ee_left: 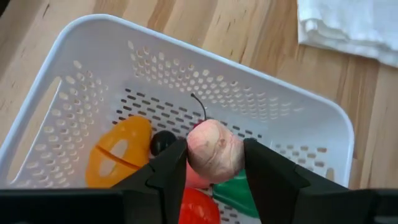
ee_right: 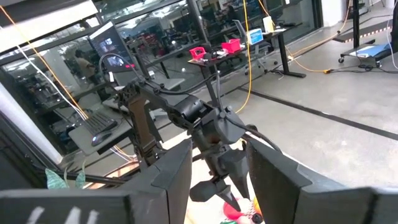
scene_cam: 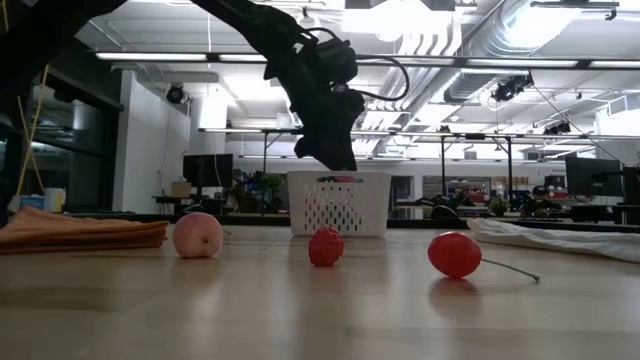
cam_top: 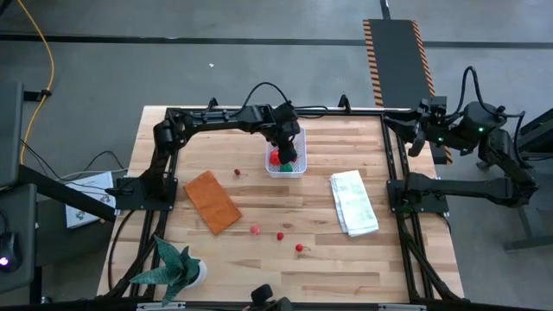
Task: Pick and placing Produce into tupperware
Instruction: Put the peach into the white bin, then put the red cherry into the white bin
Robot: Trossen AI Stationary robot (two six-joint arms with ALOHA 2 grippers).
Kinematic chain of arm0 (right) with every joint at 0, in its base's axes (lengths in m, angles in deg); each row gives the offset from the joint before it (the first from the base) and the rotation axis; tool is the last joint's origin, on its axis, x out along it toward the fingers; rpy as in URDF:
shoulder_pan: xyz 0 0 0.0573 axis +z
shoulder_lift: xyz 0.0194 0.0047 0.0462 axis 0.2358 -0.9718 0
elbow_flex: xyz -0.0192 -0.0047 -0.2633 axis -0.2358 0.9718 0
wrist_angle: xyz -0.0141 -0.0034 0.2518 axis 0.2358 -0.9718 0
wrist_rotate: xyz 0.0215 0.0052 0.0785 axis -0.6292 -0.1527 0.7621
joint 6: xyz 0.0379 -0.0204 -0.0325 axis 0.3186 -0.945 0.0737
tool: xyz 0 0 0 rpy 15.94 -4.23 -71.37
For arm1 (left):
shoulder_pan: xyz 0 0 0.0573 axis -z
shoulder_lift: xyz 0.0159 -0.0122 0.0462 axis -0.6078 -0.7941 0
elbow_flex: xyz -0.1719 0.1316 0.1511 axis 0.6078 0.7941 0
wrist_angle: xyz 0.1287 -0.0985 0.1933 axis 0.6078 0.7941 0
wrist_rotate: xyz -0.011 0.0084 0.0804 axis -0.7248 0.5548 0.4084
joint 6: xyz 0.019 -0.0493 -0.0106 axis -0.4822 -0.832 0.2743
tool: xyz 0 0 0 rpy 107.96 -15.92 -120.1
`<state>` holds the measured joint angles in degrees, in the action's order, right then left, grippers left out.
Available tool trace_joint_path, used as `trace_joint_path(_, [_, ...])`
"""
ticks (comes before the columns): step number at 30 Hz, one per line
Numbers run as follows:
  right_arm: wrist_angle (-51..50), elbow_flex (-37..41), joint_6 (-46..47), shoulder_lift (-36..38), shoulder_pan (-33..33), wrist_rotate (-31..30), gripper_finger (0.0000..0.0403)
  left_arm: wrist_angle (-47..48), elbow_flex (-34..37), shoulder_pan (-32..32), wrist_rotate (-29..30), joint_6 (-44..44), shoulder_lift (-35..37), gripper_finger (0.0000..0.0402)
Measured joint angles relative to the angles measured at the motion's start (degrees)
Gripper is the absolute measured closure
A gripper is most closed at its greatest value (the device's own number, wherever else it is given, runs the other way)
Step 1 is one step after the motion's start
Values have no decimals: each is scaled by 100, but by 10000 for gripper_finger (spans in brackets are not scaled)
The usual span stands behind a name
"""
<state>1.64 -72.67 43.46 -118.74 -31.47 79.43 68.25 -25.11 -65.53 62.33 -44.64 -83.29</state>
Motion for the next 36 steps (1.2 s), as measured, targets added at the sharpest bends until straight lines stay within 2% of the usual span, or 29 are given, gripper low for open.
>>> trace_joint_path(7, [0, 0, 0, 0, 0, 0, 259, -12, 0, -2, 75, -24, 0, 205])
trace_joint_path(14, [0, 0, -2, 0, 0, 0, 259, -26, 0, -2, 65, -25, 0, 198])
trace_joint_path(24, [-2, 0, -23, 0, 0, 0, 259, 232, -196, -2, 37, -41, 13, 229])
trace_joint_path(30, [-2, 0, -89, 0, -2, 0, 259, 690, -736, -2, -8, 57, 22, 264])
trace_joint_path(36, [-15, -1, -127, 0, -1, 0, 259, 1330, -1447, -2, -164, 362, 25, 316])
